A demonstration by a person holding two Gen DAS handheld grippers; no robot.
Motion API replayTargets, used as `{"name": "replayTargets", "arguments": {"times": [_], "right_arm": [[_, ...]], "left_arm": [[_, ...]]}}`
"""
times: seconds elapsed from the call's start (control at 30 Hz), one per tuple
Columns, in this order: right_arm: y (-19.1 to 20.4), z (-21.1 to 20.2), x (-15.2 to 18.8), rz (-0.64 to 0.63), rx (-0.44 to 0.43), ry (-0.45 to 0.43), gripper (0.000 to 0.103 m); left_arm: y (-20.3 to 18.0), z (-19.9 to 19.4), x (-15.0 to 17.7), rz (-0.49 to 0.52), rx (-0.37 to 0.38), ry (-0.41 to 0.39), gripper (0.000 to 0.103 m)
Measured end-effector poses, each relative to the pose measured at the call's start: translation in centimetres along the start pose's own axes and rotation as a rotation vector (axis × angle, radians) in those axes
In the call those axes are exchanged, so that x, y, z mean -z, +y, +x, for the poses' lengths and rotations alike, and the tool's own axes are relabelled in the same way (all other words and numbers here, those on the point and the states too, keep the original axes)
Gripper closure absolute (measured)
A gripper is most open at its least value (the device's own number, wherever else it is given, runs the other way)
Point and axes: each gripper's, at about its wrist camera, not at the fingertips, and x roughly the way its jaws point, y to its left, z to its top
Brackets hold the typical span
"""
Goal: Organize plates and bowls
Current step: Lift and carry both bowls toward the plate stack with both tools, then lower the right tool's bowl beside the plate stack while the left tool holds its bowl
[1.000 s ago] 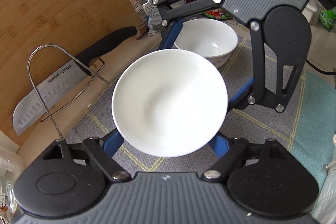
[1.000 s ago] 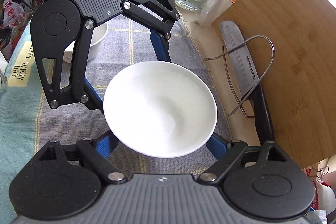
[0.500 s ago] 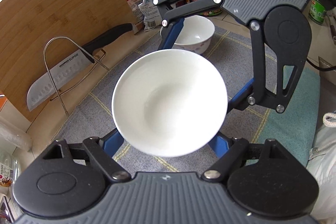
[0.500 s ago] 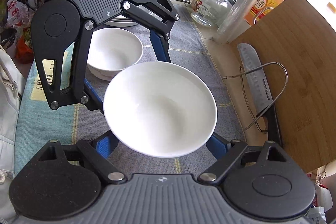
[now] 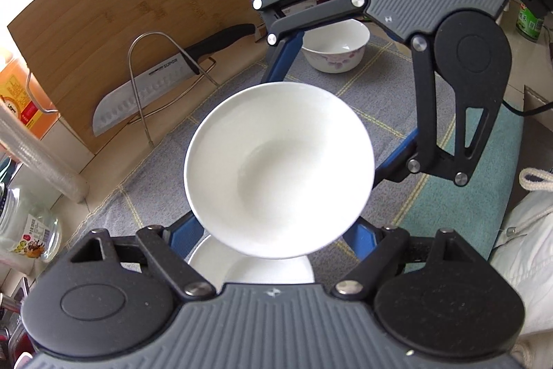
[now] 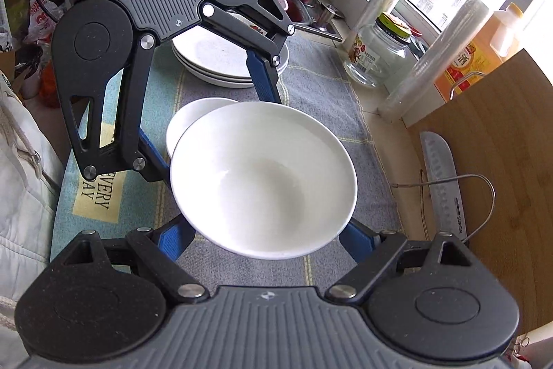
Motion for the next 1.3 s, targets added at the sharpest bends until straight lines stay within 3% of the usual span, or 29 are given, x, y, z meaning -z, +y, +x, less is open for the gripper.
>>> {"name": "replayTargets", "arguments": {"times": [0.4,0.63,1.3], "right_arm": [[0.9,3.4,-3.9,-0.047,-0.070,-0.016,0.010],[1.1,5.5,-4.4,-0.033,-0.110,0.004,0.010],[0.3,7.6,-3.7,0.057,-0.201,0.026,0.010]], "left_arm": [[1.8,-1.4,3.7,-0.070,-0.038,0.039,0.017],[2.4,-0.6,5.3,-0.095,-0.023,0.067,0.017],[3.8,0.6,6.1,-0.147,0.095,0.107,0.014]]}}
